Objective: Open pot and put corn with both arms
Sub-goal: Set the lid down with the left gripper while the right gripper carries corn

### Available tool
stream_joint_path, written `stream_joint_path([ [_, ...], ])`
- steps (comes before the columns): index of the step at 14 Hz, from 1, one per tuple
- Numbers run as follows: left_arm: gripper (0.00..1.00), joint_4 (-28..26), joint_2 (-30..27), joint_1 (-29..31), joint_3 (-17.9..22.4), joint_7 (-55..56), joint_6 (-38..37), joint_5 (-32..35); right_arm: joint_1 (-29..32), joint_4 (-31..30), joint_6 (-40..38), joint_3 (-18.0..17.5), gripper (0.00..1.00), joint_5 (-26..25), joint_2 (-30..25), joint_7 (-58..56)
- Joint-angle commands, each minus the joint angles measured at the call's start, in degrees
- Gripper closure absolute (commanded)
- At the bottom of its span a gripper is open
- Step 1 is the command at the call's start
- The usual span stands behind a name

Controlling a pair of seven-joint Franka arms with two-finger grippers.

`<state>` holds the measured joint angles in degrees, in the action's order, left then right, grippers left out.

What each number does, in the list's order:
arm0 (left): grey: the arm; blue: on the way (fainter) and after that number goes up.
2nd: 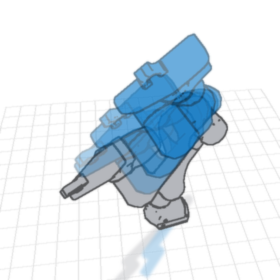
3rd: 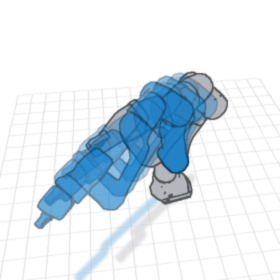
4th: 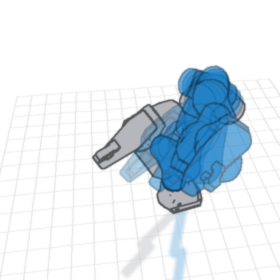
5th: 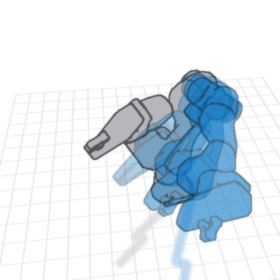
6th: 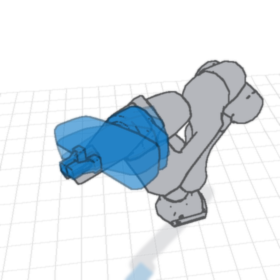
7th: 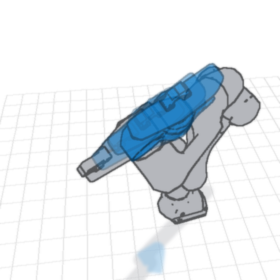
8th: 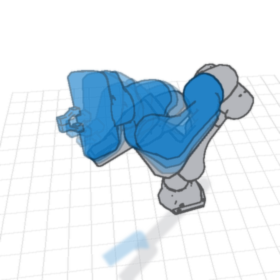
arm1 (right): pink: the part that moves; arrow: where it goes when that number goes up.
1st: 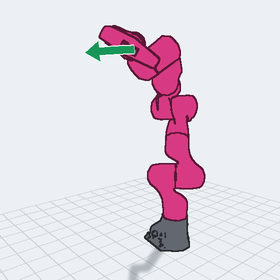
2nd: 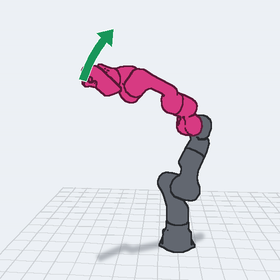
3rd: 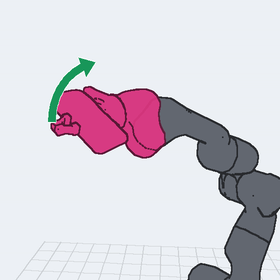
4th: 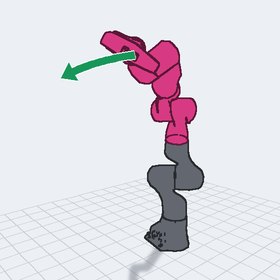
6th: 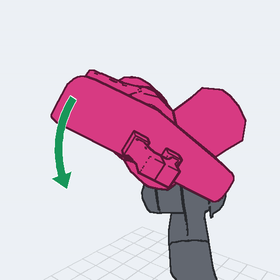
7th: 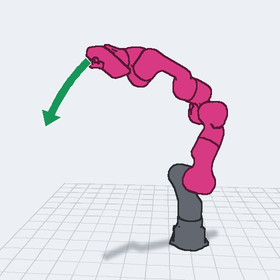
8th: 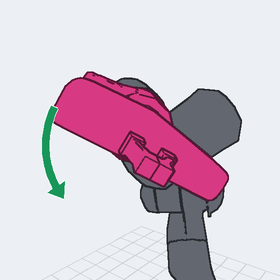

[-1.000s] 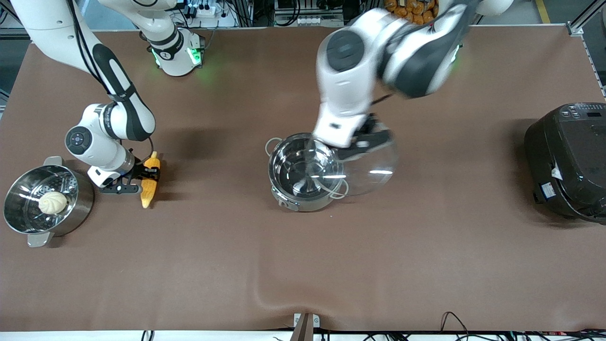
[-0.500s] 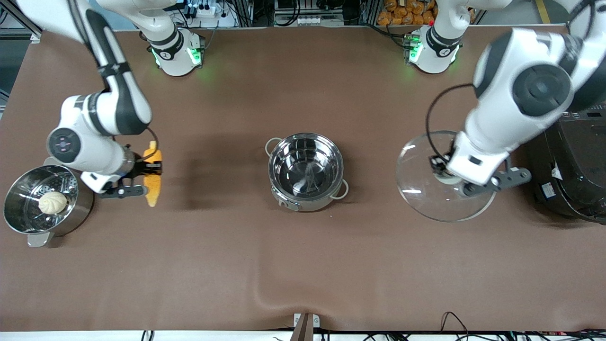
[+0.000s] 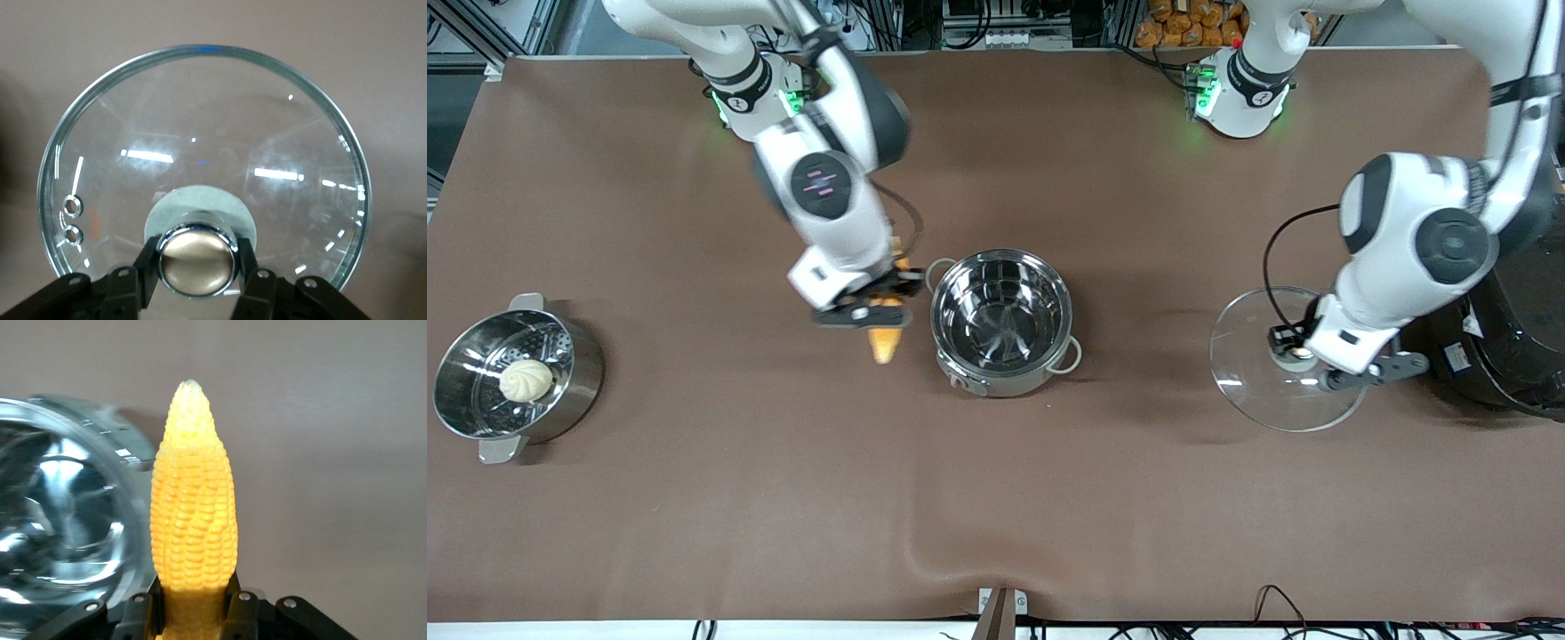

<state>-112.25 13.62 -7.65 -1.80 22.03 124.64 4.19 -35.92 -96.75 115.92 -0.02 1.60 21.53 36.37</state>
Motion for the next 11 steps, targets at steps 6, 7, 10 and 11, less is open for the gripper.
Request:
stream_joint_path([
  [6, 0.79, -11.0, 5.2, 2.0, -0.6, -1.0, 11.5, -0.6, -7.6, 17.1, 1.7, 1.1, 0.77, 3.8, 15.7, 13.5],
  [7, 0.28, -10.7, 5.4, 1.9, -0.6, -1.1, 11.5, -0.5, -7.6, 17.2, 3.0, 1.1, 0.66, 3.8, 16.4, 13.9],
  [10, 0.0, -9.7, 2.2, 2.4, -0.3, -3.0, 10.9, -0.5, -7.5, 17.3, 3.2, 1.1, 0.02, 3.9, 16.0, 14.3],
  [11, 0.0, -8.0, 0.1, 3.3, -0.3, -3.7, 8.4, -0.5, -7.5, 17.4, 3.0, 1.1, 0.0, 3.9, 15.6, 14.3],
])
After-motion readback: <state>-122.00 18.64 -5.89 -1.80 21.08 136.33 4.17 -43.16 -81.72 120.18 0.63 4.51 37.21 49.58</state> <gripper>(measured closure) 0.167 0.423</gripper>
